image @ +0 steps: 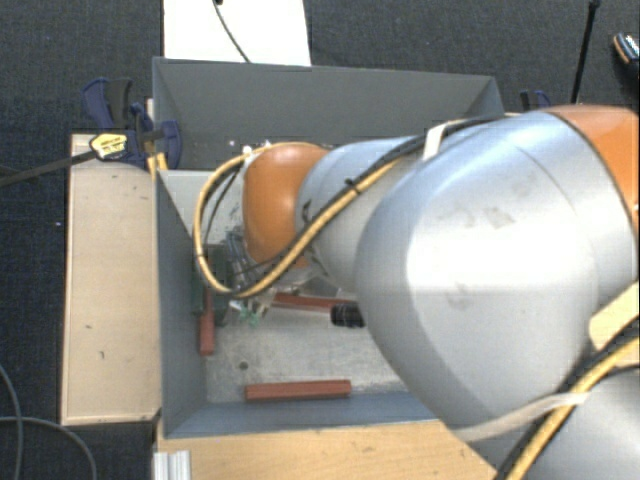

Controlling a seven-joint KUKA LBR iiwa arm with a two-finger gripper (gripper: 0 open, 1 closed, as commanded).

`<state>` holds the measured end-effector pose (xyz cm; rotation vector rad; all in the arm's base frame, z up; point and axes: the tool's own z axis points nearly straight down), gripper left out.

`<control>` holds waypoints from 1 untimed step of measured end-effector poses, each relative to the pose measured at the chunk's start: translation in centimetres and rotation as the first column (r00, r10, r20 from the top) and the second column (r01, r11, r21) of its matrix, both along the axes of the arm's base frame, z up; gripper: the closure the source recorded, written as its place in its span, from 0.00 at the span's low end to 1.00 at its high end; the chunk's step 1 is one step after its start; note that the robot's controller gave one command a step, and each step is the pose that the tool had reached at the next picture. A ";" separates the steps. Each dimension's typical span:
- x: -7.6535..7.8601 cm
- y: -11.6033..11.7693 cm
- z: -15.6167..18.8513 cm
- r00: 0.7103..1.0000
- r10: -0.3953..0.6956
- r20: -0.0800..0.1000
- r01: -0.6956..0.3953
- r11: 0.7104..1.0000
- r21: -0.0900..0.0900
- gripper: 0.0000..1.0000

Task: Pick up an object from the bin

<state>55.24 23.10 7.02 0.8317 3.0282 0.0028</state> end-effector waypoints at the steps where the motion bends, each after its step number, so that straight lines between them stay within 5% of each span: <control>1: 1.0 -1.5 2.4 1.000 -0.007 0.004 0.007 1.000 0.000 1.00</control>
Offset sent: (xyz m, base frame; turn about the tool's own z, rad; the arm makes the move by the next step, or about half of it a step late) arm 0.0083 -0.0142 0.0221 0.0055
